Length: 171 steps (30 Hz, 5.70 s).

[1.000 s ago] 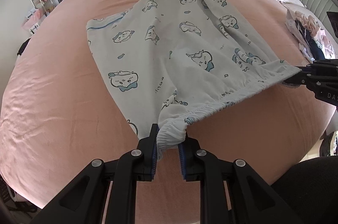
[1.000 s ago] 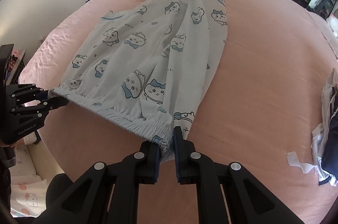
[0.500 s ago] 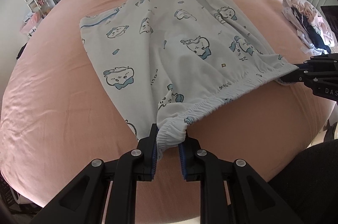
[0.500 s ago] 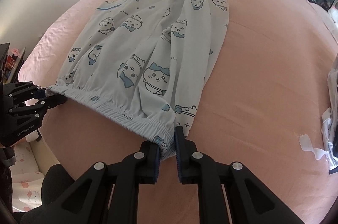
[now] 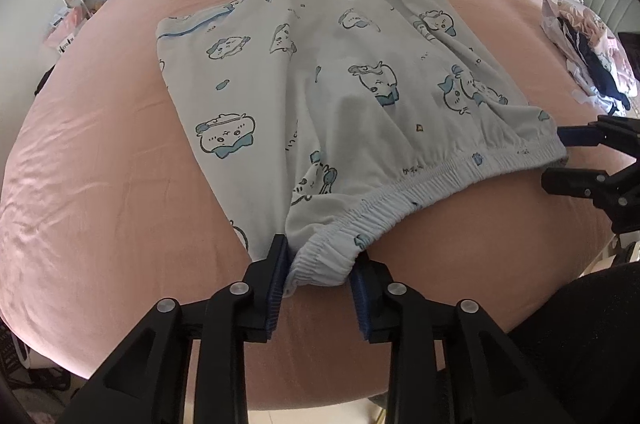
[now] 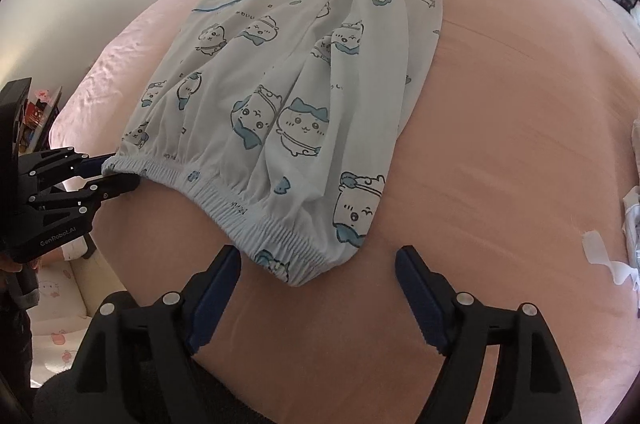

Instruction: Fold clothes

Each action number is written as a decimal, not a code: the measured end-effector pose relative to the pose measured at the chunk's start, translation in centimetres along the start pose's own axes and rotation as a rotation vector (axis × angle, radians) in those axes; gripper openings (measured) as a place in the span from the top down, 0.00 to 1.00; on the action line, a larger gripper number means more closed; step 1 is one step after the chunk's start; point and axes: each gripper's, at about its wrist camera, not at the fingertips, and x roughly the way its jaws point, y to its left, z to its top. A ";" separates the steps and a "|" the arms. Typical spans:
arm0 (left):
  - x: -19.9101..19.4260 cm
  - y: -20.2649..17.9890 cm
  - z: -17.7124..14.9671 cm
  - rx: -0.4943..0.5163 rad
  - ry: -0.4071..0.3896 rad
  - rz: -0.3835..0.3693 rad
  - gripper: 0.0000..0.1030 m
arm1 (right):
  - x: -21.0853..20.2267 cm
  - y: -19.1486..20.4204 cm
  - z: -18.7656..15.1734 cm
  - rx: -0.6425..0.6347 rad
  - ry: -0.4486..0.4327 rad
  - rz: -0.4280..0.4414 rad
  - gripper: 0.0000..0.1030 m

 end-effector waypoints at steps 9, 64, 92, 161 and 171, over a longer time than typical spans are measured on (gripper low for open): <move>-0.7 1.1 -1.1 -0.017 -0.004 0.012 0.19 | -0.7 -1.4 0.7 0.081 -0.006 -0.007 0.23; 6.9 15.7 14.0 -0.376 -0.110 -0.037 0.19 | 5.8 -13.0 16.3 0.549 -0.207 0.247 0.20; 7.7 14.8 15.8 -0.397 -0.179 -0.246 0.47 | 8.2 -12.9 18.0 0.506 -0.219 0.327 0.51; 8.5 16.1 14.2 -0.482 -0.025 -0.009 0.19 | 9.3 -12.5 15.7 0.690 -0.244 0.461 0.94; 8.1 14.9 13.9 -0.450 -0.098 0.084 0.82 | 5.8 -9.1 17.8 0.425 -0.262 0.143 0.94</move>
